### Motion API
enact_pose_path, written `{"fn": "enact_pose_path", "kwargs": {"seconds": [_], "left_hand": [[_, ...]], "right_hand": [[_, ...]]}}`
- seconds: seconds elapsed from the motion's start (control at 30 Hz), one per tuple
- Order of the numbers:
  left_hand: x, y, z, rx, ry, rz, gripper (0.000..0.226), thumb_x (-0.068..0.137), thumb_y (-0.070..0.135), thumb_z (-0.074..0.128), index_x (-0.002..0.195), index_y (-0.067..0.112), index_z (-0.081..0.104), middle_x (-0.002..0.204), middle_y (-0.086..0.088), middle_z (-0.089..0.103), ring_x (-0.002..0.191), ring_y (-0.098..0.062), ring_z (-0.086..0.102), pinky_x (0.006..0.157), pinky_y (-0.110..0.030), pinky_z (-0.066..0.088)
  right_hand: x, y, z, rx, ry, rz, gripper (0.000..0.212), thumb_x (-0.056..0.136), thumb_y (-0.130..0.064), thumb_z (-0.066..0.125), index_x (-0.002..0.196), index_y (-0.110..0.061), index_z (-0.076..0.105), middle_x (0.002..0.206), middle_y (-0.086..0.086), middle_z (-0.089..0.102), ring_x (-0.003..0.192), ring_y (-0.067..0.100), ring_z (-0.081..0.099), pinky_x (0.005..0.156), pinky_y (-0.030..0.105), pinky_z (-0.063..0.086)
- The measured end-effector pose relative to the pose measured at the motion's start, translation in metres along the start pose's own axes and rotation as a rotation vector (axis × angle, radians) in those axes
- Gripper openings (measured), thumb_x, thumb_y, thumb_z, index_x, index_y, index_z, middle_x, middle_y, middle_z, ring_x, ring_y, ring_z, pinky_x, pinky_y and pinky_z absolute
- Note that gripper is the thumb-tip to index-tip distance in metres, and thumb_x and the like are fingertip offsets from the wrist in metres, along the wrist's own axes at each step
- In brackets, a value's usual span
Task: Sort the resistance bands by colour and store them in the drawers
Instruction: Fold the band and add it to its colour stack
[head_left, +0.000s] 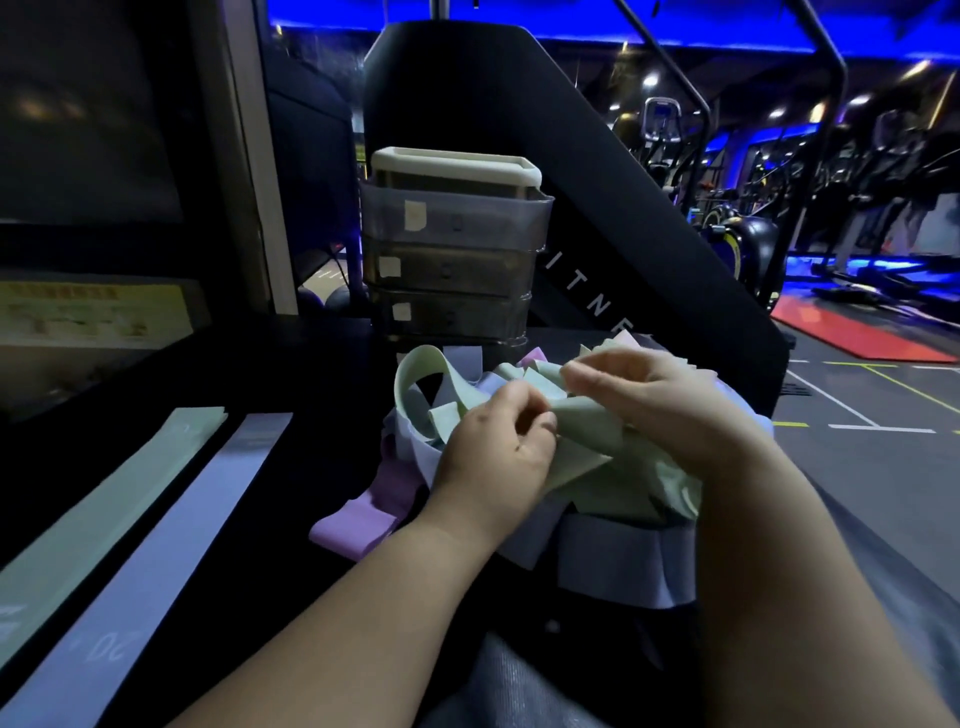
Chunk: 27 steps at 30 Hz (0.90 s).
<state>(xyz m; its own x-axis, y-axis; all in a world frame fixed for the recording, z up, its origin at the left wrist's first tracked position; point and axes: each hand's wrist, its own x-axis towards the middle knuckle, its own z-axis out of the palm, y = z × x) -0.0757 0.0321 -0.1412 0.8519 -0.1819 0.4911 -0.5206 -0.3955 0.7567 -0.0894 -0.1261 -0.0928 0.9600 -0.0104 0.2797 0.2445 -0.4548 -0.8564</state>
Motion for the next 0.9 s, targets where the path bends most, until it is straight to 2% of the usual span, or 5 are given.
{"fn": "enact_pose_path", "kwargs": {"seconds": [0.27,0.37,0.43,0.63,0.9], "left_hand": [[0.000,-0.002,-0.024,-0.086,0.117,-0.060,0.013,0.097,0.019,0.054,0.083,0.020,0.055,0.074,0.009,0.058,0.068,0.000,0.052,0.062,-0.012,0.039],[0.002,-0.002,-0.031,-0.124,0.143,-0.065,0.015,0.097,0.021,0.054,0.082,0.023,0.055,0.070,0.010,0.056,0.064,0.004,0.051,0.058,-0.008,0.037],[0.004,-0.007,-0.035,-0.180,0.168,-0.087,0.014,0.094,0.031,0.054,0.080,0.028,0.055,0.071,0.010,0.057,0.066,0.000,0.052,0.063,-0.014,0.043],[0.007,-0.007,-0.044,-0.459,0.174,-0.242,0.011,0.074,0.043,0.052,0.076,0.037,0.061,0.077,0.003,0.062,0.078,-0.022,0.058,0.076,-0.049,0.051],[0.009,-0.010,-0.051,-0.734,0.211,-0.305,0.007,0.097,0.009,0.052,0.099,0.015,0.054,0.085,-0.003,0.061,0.062,-0.009,0.056,0.048,-0.017,0.044]], "right_hand": [[-0.004,-0.007,0.000,-0.159,-0.123,-0.050,0.021,0.070,-0.044,0.078,0.070,-0.027,0.067,0.054,-0.019,0.056,0.054,-0.005,0.053,0.054,0.013,0.041],[-0.003,-0.005,0.000,-0.178,-0.132,-0.095,0.049,0.061,-0.068,0.077,0.073,-0.022,0.068,0.061,-0.009,0.055,0.061,0.001,0.052,0.059,0.021,0.040],[-0.003,-0.004,-0.002,-0.194,-0.128,-0.086,0.063,0.054,-0.072,0.079,0.086,-0.019,0.070,0.068,-0.008,0.059,0.067,0.000,0.055,0.062,0.017,0.041],[0.000,-0.002,0.002,-0.350,-0.052,-0.030,0.024,0.079,-0.031,0.078,0.068,-0.013,0.065,0.056,-0.008,0.055,0.059,0.006,0.051,0.057,0.026,0.040],[-0.004,-0.013,0.005,-0.193,0.206,-0.152,0.015,0.080,-0.023,0.077,0.067,-0.019,0.071,0.060,-0.001,0.065,0.053,0.003,0.051,0.053,0.019,0.040]]}}
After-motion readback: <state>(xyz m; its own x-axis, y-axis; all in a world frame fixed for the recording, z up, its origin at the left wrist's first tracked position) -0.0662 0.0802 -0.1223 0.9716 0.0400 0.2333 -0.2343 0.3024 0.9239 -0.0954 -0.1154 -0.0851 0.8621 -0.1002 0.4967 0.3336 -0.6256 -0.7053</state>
